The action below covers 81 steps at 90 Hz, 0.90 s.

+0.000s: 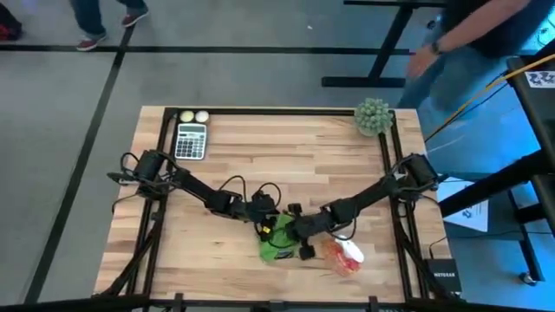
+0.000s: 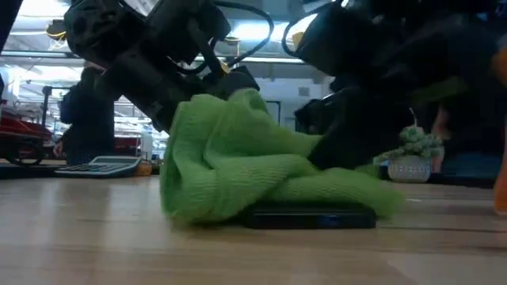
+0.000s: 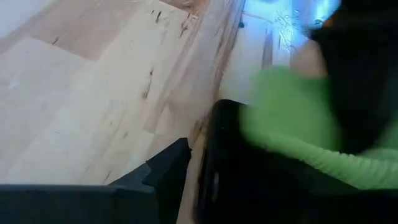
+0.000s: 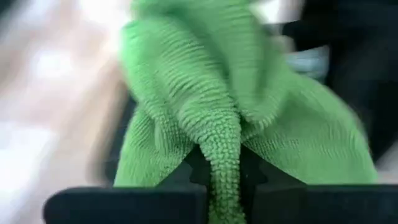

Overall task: Apply microfiber cloth
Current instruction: Wipe the front of the black cellphone using the green microfiber cloth

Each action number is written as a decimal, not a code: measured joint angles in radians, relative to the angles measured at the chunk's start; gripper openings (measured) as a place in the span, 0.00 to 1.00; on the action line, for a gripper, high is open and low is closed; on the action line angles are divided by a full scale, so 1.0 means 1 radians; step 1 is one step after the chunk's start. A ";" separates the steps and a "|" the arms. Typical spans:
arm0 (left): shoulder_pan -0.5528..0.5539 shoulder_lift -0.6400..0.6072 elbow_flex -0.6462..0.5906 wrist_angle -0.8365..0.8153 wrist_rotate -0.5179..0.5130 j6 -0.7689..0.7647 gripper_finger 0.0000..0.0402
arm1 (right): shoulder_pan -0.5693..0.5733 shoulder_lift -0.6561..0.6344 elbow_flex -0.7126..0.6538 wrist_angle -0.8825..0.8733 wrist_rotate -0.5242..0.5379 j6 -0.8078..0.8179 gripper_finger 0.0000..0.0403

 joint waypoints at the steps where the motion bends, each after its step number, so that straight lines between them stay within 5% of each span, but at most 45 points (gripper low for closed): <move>1: 0.000 0.000 0.000 0.000 -0.001 0.000 0.39 | 0.003 0.000 0.000 -0.003 -0.023 -0.004 0.02; 12: 0.000 0.000 -0.001 0.000 -0.006 -0.001 0.39 | 0.012 -0.010 -0.001 -0.046 -0.094 -0.050 0.02; 29: 0.001 0.001 -0.002 0.003 -0.014 -0.007 0.39 | -0.039 -0.022 0.015 -0.035 0.249 -0.025 0.01; 41: 0.001 0.001 -0.002 0.003 -0.012 -0.007 0.39 | -0.081 -0.024 0.022 -0.040 0.312 0.068 0.01; 58: 0.001 0.001 -0.002 0.000 -0.010 -0.011 0.39 | -0.081 0.003 0.024 -0.037 0.125 0.106 0.01; 71: 0.001 0.001 -0.002 0.000 -0.014 -0.011 0.39 | -0.051 0.017 0.029 -0.077 -0.160 0.041 0.01; 81: 0.001 0.001 -0.002 0.000 -0.015 -0.014 0.39 | -0.056 -0.023 0.025 -0.158 -0.137 0.033 0.01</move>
